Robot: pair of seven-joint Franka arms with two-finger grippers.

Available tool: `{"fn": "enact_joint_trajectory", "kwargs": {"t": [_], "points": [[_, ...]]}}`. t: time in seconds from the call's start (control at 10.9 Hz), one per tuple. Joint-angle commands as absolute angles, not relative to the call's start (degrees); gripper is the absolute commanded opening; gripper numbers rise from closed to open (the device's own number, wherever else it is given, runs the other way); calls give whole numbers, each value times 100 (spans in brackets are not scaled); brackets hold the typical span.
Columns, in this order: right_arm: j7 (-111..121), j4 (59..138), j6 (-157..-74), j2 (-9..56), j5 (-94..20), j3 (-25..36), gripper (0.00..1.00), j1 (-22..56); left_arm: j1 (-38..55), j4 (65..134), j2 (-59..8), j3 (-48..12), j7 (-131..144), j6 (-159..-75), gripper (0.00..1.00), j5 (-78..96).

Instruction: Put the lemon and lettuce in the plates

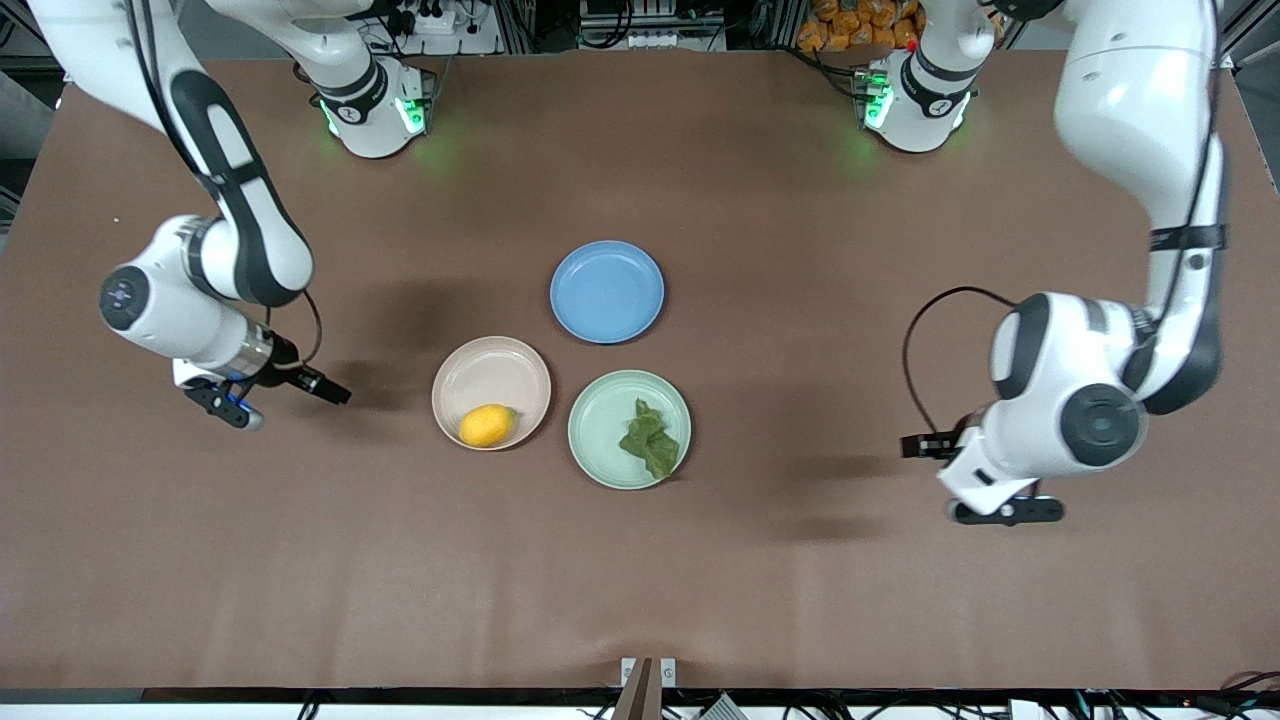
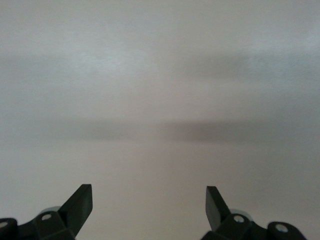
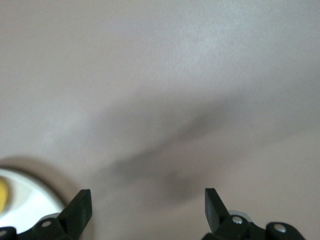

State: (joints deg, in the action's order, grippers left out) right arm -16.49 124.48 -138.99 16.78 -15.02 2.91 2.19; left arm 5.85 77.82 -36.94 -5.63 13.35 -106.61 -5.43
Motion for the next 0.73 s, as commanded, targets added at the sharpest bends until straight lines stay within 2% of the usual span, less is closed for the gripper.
{"fn": "enact_joint_trajectory", "kwargs": {"t": [0.0,0.27,0.64], "points": [[-1600,12744,-13159,836,-1398,246,100,18,352,8567,-2911,-589,941,-10643,100,-633],[-1600,12893,-12903,485,-1389,246,100,-18,220,8928,-2471,-580,774,-10565,100,-580],[-1600,13131,-12876,159,-1362,246,100,-18,229,8991,-1900,-457,502,-9845,100,-571]]}}
